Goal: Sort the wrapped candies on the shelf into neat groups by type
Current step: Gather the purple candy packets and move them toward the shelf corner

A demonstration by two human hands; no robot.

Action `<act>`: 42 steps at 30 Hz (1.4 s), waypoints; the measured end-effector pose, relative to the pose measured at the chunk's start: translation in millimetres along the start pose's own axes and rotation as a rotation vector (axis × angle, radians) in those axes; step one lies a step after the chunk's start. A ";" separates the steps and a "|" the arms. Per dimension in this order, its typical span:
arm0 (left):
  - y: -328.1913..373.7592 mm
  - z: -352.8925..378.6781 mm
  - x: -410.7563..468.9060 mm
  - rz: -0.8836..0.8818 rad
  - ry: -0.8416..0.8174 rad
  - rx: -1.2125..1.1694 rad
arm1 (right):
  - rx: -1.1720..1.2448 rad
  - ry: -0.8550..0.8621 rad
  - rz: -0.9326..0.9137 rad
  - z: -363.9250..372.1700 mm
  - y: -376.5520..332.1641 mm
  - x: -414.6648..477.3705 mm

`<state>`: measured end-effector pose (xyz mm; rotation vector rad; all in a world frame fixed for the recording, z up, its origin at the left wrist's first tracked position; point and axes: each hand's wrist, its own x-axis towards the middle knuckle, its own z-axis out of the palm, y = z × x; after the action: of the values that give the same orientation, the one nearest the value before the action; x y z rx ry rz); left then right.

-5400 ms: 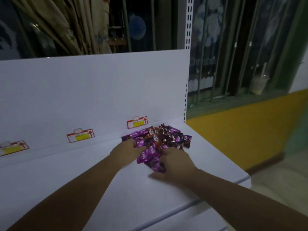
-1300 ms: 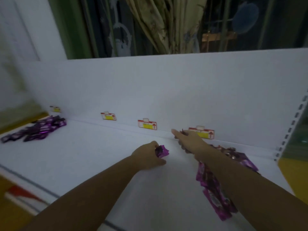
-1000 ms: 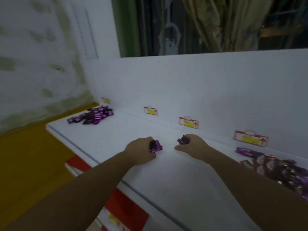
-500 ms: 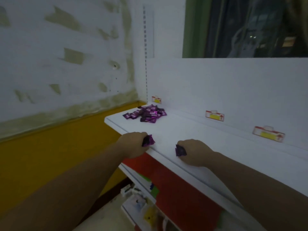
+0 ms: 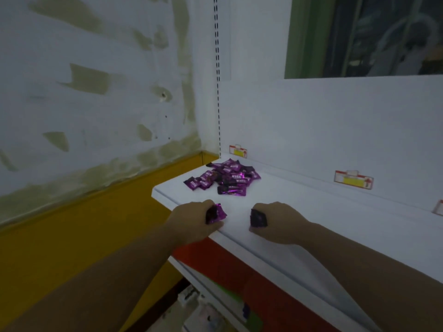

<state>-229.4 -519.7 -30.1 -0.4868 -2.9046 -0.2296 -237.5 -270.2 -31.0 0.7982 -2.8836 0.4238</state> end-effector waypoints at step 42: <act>-128.7 57.7 163.3 0.731 -0.052 -0.097 | -0.208 0.229 0.700 57.8 -55.1 78.4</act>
<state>-433.4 -579.3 -67.7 -1.5204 -2.5482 -0.2423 -278.2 -370.8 -58.5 -0.2963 -2.8333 0.2407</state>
